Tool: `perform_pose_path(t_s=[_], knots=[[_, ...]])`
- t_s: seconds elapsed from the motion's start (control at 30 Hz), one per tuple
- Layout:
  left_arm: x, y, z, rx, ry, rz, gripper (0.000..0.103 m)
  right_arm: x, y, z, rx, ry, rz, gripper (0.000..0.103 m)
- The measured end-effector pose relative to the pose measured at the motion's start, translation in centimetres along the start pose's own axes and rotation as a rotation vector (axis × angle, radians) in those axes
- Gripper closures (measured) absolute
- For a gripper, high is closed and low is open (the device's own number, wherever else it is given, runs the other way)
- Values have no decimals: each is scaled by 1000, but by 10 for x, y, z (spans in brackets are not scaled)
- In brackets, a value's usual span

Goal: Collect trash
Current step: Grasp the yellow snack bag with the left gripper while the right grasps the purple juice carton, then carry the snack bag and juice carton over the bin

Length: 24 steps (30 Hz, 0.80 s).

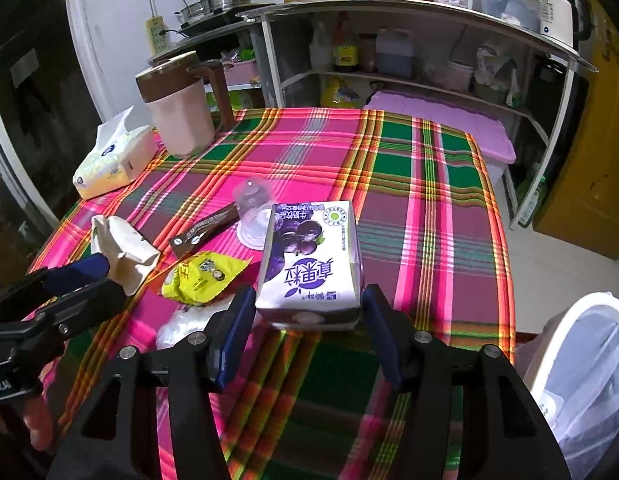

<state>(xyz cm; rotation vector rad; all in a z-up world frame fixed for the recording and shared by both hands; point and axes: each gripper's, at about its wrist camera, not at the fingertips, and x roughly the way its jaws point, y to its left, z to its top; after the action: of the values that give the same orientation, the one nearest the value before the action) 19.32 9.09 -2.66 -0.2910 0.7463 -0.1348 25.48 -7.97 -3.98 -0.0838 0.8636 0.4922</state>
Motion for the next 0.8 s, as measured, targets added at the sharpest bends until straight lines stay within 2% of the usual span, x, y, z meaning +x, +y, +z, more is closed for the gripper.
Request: perform_pose_path(t_s=[0.2, 0.57, 0.8], knots=[[8, -2, 3, -1, 17, -2, 40, 8, -7, 1, 35, 28, 12, 47], [40, -16, 10, -17, 77, -17, 40, -20, -23, -12, 93, -20, 36, 49], [61, -24, 15, -37, 109, 9, 41, -34, -34, -20, 115, -35, 44, 49]])
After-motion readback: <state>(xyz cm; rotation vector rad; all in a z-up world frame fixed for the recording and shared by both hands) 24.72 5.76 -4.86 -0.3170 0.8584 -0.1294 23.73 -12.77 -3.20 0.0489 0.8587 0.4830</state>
